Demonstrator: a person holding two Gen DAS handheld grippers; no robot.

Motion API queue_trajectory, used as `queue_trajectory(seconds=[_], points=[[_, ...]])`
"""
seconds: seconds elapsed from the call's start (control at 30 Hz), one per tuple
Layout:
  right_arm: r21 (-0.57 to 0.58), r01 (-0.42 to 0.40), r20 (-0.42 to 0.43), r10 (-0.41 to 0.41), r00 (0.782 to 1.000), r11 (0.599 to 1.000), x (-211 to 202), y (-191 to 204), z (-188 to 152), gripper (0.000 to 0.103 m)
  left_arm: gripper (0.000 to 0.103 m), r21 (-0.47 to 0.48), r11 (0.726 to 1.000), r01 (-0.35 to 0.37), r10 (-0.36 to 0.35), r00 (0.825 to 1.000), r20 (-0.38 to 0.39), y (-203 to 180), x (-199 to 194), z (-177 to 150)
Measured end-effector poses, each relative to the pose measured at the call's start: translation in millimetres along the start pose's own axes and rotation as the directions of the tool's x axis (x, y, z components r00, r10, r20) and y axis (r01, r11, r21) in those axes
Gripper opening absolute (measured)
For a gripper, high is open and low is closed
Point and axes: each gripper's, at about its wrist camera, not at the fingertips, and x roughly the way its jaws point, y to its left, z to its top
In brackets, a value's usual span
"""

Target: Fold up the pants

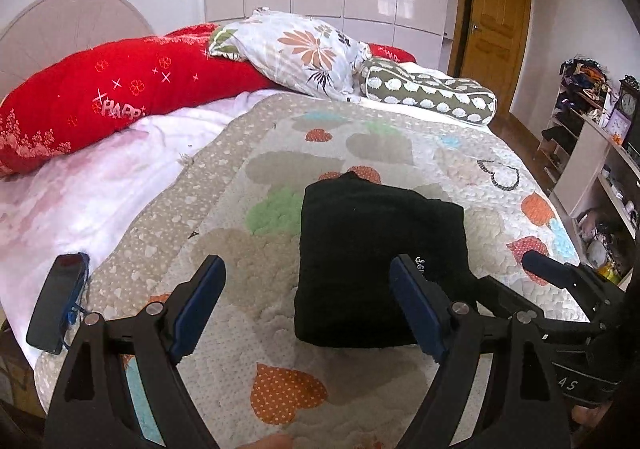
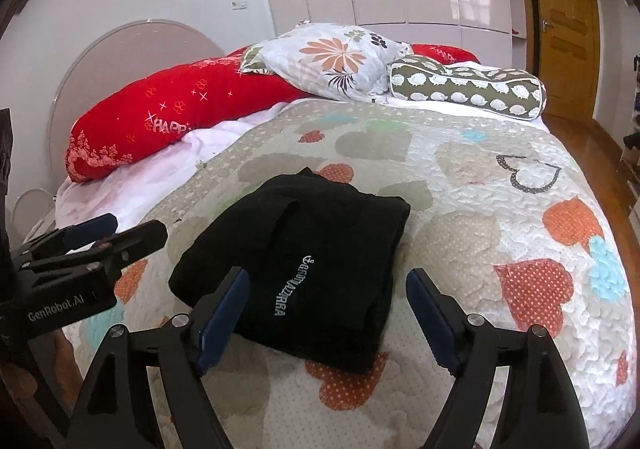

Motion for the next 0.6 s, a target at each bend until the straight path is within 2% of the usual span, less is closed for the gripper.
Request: queue_trajectory(seconds=[0.6], points=[[-0.017, -0.004, -0.009, 0.004, 1.0, 1.0, -14, 8, -4, 0.083, 0.085, 0.023, 1.0, -0.008, 0.008, 1.0, 0.01, -6, -16, -3]])
